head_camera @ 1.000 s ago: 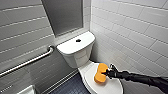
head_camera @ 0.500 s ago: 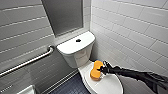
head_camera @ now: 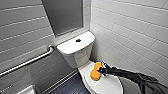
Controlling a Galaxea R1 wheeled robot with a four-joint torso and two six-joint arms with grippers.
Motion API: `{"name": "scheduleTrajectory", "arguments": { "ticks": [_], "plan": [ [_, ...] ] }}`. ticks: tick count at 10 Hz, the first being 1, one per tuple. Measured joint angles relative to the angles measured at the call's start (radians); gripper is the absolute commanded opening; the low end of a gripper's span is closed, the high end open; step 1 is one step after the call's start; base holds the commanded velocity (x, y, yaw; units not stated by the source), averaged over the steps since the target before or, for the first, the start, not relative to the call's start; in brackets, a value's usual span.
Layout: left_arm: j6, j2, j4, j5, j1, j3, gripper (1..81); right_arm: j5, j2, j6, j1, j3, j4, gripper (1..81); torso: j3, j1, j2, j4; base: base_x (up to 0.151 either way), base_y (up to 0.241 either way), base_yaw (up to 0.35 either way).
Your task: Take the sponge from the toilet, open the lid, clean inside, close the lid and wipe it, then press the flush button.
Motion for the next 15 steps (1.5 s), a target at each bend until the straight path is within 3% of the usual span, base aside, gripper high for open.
{"name": "scheduleTrajectory", "arguments": {
  "ticks": [2,5,10,15],
  "plan": [
    [0.000,0.000,0.000,-0.001,0.001,0.000,81.1,0.042,0.004,0.006,-0.046,-0.021,0.026,1.0,0.000,0.000,0.000,0.000,0.000,0.000,0.000],
    [0.001,0.000,0.000,0.000,0.002,0.001,81.1,0.057,-0.086,0.007,-0.074,0.088,0.047,1.0,0.000,0.000,0.000,0.000,0.000,0.000,0.000],
    [0.002,0.000,0.000,0.000,0.002,0.006,81.1,0.119,-0.368,0.007,-0.172,0.471,0.054,1.0,0.000,0.000,0.000,0.000,0.000,0.000,0.000],
    [0.003,0.000,0.000,-0.004,0.002,0.010,81.1,0.279,-0.646,0.007,-0.334,0.779,0.060,1.0,0.000,0.000,0.000,0.000,0.000,0.000,0.000]
  ]
}}
